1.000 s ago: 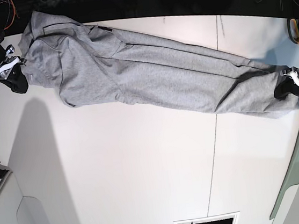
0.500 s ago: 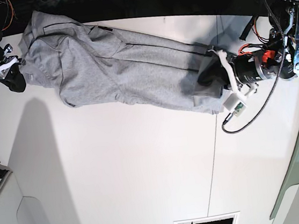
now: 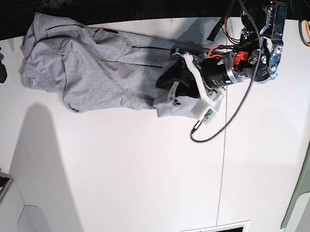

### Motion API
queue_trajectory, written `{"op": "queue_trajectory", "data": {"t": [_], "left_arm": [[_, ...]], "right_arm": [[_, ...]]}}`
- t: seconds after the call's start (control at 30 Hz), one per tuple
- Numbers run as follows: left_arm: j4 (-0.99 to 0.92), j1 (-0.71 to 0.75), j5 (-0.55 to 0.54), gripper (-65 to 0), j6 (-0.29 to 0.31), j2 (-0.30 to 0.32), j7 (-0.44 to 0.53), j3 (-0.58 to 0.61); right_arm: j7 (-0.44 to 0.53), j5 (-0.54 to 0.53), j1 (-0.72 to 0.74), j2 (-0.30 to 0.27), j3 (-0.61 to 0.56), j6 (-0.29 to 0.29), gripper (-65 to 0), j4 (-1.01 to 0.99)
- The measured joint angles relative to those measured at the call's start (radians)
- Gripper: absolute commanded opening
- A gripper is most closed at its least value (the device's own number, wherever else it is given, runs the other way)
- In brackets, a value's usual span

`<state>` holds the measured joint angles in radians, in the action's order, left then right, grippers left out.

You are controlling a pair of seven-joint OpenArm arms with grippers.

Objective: Layout the t-shirt on the table in an organized manner, then fold the t-shirt properly
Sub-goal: 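Fold the strip end with the left gripper toward the right gripper, then release the folded end and withdraw the left gripper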

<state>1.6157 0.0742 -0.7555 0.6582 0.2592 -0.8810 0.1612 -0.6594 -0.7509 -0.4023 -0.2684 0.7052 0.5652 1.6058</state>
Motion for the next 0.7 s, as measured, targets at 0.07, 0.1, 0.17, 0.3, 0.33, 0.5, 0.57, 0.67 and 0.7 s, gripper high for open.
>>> {"op": "queue_trajectory", "data": {"t": [0.07, 0.1, 0.17, 0.3, 0.33, 0.5, 0.57, 0.67, 0.7], "left_arm": [[-0.011, 0.0, 0.002, -27.6, 0.0, -0.02, 0.0, 0.04], [-0.018, 0.0, 0.006, -27.4, 0.0, -0.029, 0.001, 0.058], [-0.026, 0.0, 0.034, -27.4, 0.0, -0.048, 0.0, 0.084], [-0.028, 0.0, 0.033, -27.4, 0.0, -0.076, -0.009, 0.107], [-0.028, 0.0, 0.033, -27.4, 0.0, -0.08, -0.009, 0.107], [-0.028, 0.0, 0.034, -27.4, 0.0, -0.079, -0.009, 0.107], [-0.028, 0.0, 0.033, -27.4, 0.0, -0.079, -0.018, 0.107], [-0.028, 0.0, 0.034, -27.5, 0.005, -0.079, -0.031, 0.084], [-0.028, 0.0, 0.032, -27.5, 0.005, -0.08, -0.031, 0.068]], "right_arm": [[0.0, 0.002, -0.003, 0.0, -0.005, 0.0, -25.8, -0.008], [0.0, 0.002, -0.003, 0.0, -0.007, 0.0, -23.8, -0.013], [0.0, -0.001, -0.003, -0.001, -0.021, -0.001, -23.2, -0.029], [-0.011, -0.033, -0.005, 0.0, -0.077, -0.004, -23.2, -0.087], [-0.01, -0.041, -0.005, 0.0, -0.096, -0.004, -23.2, -0.101], [-0.007, -0.067, -0.005, 0.0, -0.189, -0.003, -23.2, -0.151], [-0.006, -0.072, -0.005, 0.0, -0.215, -0.003, -23.2, -0.151], [-0.006, -0.099, 0.0, 0.014, -0.243, 0.001, -23.2, -0.151], [-0.003, -0.103, 0.0, 0.026, -0.247, 0.004, -23.2, -0.15]]}}
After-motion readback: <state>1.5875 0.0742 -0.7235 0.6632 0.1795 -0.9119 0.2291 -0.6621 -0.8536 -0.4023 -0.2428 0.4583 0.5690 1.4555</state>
